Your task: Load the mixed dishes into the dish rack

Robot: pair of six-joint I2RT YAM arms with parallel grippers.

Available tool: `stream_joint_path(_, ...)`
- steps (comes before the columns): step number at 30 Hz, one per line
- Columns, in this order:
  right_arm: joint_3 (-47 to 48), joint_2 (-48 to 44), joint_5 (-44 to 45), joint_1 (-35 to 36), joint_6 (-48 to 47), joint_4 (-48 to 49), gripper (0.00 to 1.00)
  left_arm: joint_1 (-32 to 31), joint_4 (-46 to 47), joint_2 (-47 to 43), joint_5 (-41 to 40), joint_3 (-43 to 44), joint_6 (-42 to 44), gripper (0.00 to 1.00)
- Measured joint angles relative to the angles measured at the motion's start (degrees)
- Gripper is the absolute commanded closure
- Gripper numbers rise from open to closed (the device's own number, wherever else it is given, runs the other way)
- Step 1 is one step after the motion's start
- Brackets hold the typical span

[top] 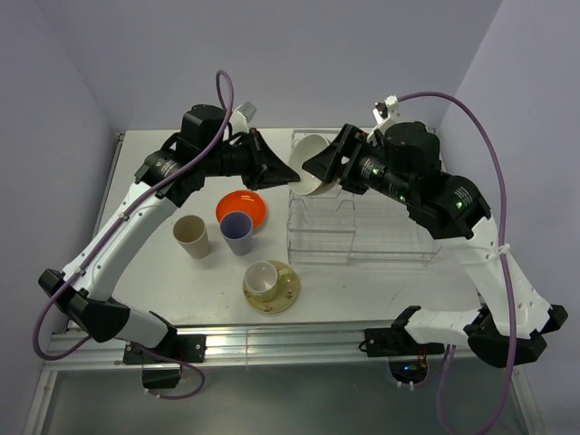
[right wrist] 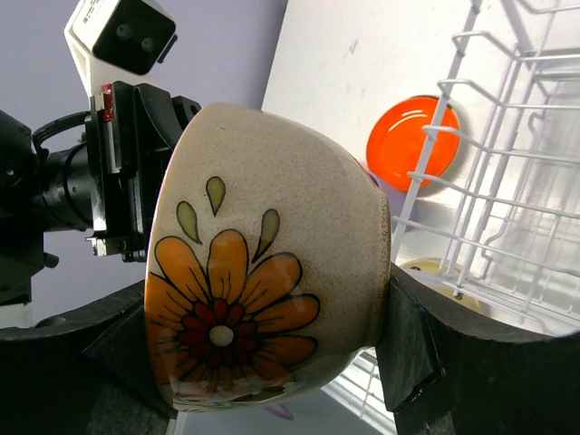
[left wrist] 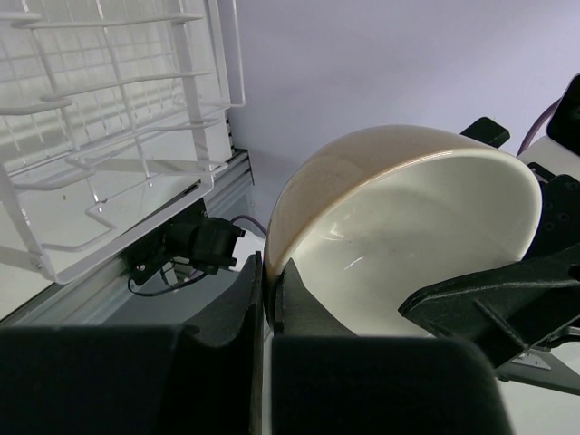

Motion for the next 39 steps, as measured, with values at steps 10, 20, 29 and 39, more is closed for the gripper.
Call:
stream_joint_path(10,-1.0,-3.3,4.2,-0.1,-1.2,-1.8,1.00,-1.9,2.9,3.7,2.6,2.1,-0.3,0.75)
stream_joint_path(20,-2.0,-5.2,1.5,-0.2,-1.4,-2.0,1.00,-3.5,9.0,5.7,4.3,3.0,-3.5,0.45)
stream_joint_path(29,-2.1,-5.8,1.1,-1.8,-1.4,-2.9,1.00,-3.5,11.0,5.8,4.3,3.0,-4.0,0.41)
stream_joint_path(39,-2.6,-6.4,1.1,-5.5,-1.4,-5.0,1.00,-3.4,10.8,5.7,4.3,2.9,-3.9,0.27)
